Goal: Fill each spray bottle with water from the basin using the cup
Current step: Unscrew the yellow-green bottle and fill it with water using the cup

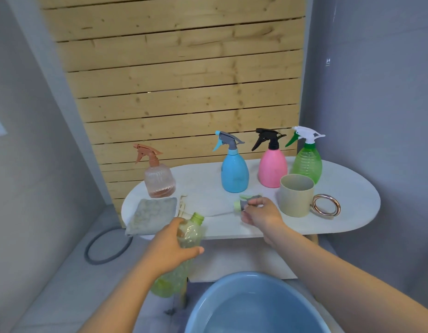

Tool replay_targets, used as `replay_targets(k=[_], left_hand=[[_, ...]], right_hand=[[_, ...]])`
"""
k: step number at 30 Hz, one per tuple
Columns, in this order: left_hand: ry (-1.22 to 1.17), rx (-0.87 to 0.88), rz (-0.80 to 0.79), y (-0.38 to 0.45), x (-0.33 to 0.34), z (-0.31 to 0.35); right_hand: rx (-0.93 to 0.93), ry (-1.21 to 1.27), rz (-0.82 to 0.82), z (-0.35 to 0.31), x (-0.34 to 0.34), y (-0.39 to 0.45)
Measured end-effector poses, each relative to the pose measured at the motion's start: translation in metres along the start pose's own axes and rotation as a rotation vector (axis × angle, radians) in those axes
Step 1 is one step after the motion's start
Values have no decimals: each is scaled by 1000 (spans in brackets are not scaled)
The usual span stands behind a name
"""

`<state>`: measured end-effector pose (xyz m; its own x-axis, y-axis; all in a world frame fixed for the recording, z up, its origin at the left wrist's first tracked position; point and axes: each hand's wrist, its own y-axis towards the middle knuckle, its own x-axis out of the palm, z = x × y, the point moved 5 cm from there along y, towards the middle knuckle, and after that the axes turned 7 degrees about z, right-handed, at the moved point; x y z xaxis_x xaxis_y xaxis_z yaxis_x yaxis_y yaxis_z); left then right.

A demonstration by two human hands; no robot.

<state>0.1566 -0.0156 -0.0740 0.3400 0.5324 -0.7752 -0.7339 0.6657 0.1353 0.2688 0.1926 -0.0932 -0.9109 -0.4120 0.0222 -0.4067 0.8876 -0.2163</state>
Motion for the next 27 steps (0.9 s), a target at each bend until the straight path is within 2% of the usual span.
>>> replay_targets(k=[3, 9, 13, 18, 21, 24, 27], left_hand=[[45, 40, -26, 0, 10, 9], [66, 44, -50, 5, 22, 16], [48, 33, -64, 8, 29, 23], [-6, 65, -61, 11, 46, 48], [-58, 81, -52, 12, 57, 67], [-88, 98, -49, 14, 70, 83], [-118, 107, -66, 17, 84, 97]], right_hand=[[-2, -90, 22, 7, 1, 2], [-140, -533, -138, 3, 2, 2], [-227, -659, -153, -5, -8, 1], [-501, -760, 19, -37, -50, -5], [-590, -870, 99, -50, -81, -5], [-641, -967, 197, -55, -113, 0], [-551, -1016, 298, -54, -140, 9]])
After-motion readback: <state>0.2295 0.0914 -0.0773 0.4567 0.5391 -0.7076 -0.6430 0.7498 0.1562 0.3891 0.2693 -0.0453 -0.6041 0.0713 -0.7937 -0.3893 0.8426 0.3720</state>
